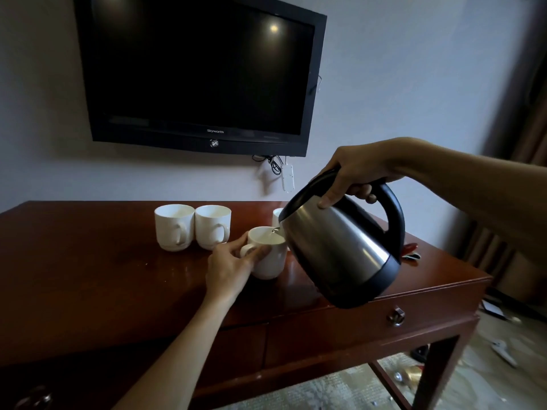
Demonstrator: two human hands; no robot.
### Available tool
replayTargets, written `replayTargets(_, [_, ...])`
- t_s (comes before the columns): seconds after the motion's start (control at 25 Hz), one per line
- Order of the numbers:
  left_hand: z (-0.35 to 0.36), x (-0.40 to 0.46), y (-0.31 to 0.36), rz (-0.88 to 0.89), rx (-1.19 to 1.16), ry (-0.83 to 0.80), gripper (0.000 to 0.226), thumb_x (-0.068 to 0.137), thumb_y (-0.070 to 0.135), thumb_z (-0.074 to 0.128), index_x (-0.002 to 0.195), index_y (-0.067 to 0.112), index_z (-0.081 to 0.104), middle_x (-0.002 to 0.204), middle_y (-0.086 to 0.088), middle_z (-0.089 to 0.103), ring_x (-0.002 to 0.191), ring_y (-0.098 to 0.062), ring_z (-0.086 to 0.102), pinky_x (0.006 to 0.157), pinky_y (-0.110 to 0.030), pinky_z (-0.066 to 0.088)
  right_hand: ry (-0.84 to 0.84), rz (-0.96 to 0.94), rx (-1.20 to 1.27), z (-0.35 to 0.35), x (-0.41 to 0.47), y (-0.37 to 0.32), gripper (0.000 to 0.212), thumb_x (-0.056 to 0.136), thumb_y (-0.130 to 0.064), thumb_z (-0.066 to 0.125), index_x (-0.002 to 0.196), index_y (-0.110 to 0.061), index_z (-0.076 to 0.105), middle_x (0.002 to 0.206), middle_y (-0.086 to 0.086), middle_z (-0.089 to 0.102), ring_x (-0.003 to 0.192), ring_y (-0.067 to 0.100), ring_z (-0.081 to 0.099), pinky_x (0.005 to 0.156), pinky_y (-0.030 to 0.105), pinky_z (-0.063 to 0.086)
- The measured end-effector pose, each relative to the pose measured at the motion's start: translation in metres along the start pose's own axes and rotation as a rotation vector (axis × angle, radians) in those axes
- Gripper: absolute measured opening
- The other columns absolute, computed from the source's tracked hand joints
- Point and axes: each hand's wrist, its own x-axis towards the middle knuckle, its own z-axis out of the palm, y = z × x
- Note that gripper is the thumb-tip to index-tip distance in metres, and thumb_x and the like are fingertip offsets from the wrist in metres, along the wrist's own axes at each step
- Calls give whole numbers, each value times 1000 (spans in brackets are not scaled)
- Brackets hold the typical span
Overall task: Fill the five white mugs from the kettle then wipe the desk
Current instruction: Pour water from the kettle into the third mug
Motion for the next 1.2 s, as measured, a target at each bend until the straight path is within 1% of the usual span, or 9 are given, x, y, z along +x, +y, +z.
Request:
replayTargets(0.12, [0,0,0,2,1,-7,93,50,81,72,127,28,73,118,4,77,116,-13,67,98,-44,55,3,-4,-9,1,-2,-1,29,80,-21,85,93,1,71,48,2,37,41,15,32,45,25,41])
replayTargets(0.28, [-1,-2,2,-3,-10,-10,94,50,80,74,127,26,73,116,3,77,114,-12,67,97,-43,56,6,-5,-11,1,0,-2,33,79,-20,86,95,5,71,52,5,35,42,15,31,44,25,41])
replayTargets(0.6, [-1,-1,2,1,-4,-18,89,52,79,73,126,31,73,116,7,77,115,-9,67,96,-39,56,22,-12,-23,2,1,-6,38,79,-19,87,96,8,68,48,2,36,41,15,30,45,25,40])
replayTargets(0.8, [0,-1,2,-2,6,-5,90,51,82,73,126,32,73,116,5,77,115,-12,68,96,-44,57,14,-7,-18,4,0,-5,28,78,-20,87,87,-1,68,50,3,35,42,16,30,45,26,40])
replayTargets(0.92, [0,-1,3,-7,17,-3,92,51,84,72,126,32,73,116,4,77,115,-12,67,96,-45,56,13,-3,-23,3,0,-5,27,79,-20,87,86,-2,68,48,1,36,42,15,30,46,26,39])
replayTargets(1.08, [-1,-2,2,-5,19,-18,102,46,95,68,127,35,72,119,6,76,118,-10,66,98,-45,56,10,5,-27,3,1,-6,27,78,-20,87,86,-3,68,48,1,35,43,16,29,46,26,38])
replayTargets(1.2, [-2,-3,5,-9,19,-19,101,46,94,68,127,34,72,118,5,77,117,-11,66,97,-44,56,9,10,-21,2,1,-4,26,79,-20,86,85,-4,68,48,0,33,43,16,29,46,25,38])
